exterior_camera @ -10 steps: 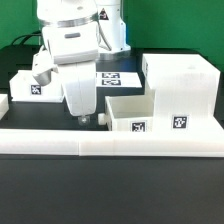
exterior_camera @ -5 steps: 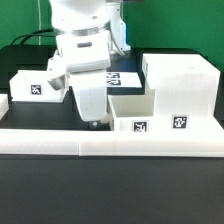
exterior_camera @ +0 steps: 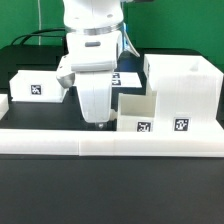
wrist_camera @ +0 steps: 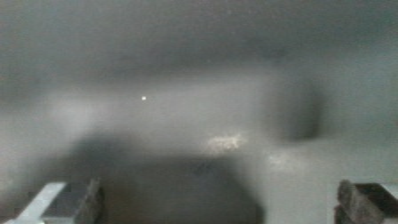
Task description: Assemble drawer
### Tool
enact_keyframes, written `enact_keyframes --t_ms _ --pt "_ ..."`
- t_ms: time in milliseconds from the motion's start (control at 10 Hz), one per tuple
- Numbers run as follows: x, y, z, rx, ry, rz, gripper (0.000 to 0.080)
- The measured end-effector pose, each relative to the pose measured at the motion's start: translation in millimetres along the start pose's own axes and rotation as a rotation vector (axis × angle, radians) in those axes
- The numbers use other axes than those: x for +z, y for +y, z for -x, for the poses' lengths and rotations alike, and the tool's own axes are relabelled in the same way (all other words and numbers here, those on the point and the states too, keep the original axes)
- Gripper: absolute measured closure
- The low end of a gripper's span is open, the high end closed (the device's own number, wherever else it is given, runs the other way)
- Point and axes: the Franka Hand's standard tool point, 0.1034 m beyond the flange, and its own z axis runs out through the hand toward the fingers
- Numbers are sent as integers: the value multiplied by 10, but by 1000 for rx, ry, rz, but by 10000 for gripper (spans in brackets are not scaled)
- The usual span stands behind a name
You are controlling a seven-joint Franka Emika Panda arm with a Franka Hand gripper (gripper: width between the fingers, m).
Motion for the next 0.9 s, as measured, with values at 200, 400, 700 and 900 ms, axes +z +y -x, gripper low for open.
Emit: enact_keyframes --t_ms 200,400,700,900 --pt "1 -1 1 0 0 0 150" --pt "-56 49 19 -75 -3 -19 150" --pt "-83 86 9 -82 -2 -12 150" --pt "-97 90 -27 -87 0 -11 150"
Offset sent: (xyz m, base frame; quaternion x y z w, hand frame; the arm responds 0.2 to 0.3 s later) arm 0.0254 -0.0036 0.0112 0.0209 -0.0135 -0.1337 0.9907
